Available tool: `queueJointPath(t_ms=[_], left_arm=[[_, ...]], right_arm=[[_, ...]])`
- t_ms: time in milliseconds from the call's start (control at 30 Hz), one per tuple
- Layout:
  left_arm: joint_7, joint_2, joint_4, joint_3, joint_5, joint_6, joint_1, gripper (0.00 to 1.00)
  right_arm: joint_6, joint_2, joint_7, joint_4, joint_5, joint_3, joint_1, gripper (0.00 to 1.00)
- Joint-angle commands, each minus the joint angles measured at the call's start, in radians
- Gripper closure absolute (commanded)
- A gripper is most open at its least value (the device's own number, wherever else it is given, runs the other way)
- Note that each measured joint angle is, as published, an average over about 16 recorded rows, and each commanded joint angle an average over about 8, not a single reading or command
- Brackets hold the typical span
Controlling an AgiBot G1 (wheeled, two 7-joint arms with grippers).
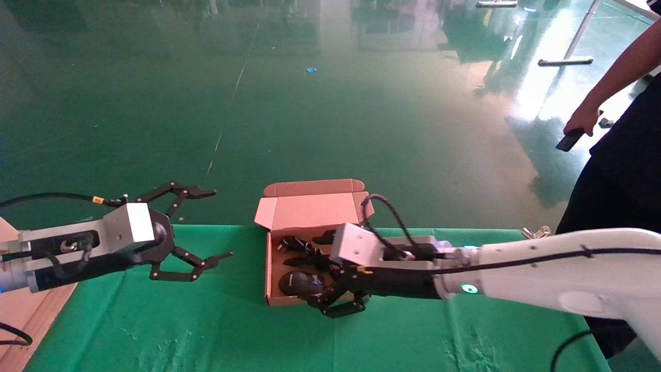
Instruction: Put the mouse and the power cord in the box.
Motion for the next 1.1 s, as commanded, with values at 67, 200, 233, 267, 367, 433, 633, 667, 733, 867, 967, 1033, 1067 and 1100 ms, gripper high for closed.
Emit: queueJointPath(t_ms=[67, 200, 233, 267, 367, 433, 633, 667, 733, 867, 967, 1033, 1067, 1100], left_arm=[[-0.065, -0.011, -0.050, -0.030, -0.012, 0.019, 0.026, 0.00], [-0.153, -0.025, -0.117, -0.070, -0.028, 0.045, 0.060, 0.00], [-0.175, -0.028, -0.134, -0.081, -0.032, 0.051, 0.069, 0.00], [-0.197, -0.032, -0.151, -0.090, -0.036, 0.057, 0.078, 0.00], [-0.263, -0.042, -0.201, -0.121, -0.048, 0.077, 0.104, 0.00], [-0.307, -0.050, -0.235, -0.141, -0.056, 0.090, 0.121, 0.00], [-0.438, -0.071, -0.335, -0.201, -0.080, 0.128, 0.173, 0.00], [-0.460, -0.074, -0.352, -0.211, -0.084, 0.134, 0.182, 0.00], [-0.504, -0.082, -0.386, -0.232, -0.092, 0.147, 0.199, 0.00], [-0.591, -0.096, -0.452, -0.272, -0.108, 0.172, 0.233, 0.00], [-0.657, -0.106, -0.502, -0.302, -0.120, 0.192, 0.259, 0.00], [-0.701, -0.113, -0.536, -0.322, -0.128, 0.205, 0.277, 0.00], [-0.722, -0.117, -0.553, -0.332, -0.132, 0.211, 0.285, 0.00], [-0.745, -0.120, -0.570, -0.342, -0.136, 0.217, 0.294, 0.00]], right_arm=[[-0.042, 0.038, 0.024, 0.034, 0.029, 0.053, -0.031, 0.00], [-0.098, 0.088, 0.057, 0.080, 0.069, 0.124, -0.073, 0.00], [-0.112, 0.101, 0.066, 0.092, 0.079, 0.142, -0.084, 0.00], [-0.125, 0.113, 0.074, 0.103, 0.088, 0.159, -0.094, 0.00], [-0.167, 0.151, 0.098, 0.138, 0.118, 0.212, -0.126, 0.00], [-0.195, 0.177, 0.115, 0.161, 0.138, 0.248, -0.147, 0.00], [-0.279, 0.252, 0.164, 0.230, 0.197, 0.354, -0.210, 0.00], [-0.293, 0.265, 0.172, 0.241, 0.206, 0.371, -0.220, 0.00], [-0.321, 0.290, 0.188, 0.265, 0.226, 0.407, -0.241, 0.00], [-0.376, 0.340, 0.221, 0.311, 0.265, 0.477, -0.283, 0.00], [-0.418, 0.378, 0.245, 0.345, 0.295, 0.531, -0.314, 0.00], [-0.446, 0.404, 0.262, 0.368, 0.314, 0.566, -0.336, 0.00], [-0.460, 0.416, 0.270, 0.380, 0.324, 0.584, -0.346, 0.00], [-0.474, 0.429, 0.278, 0.391, 0.334, 0.601, -0.356, 0.00]])
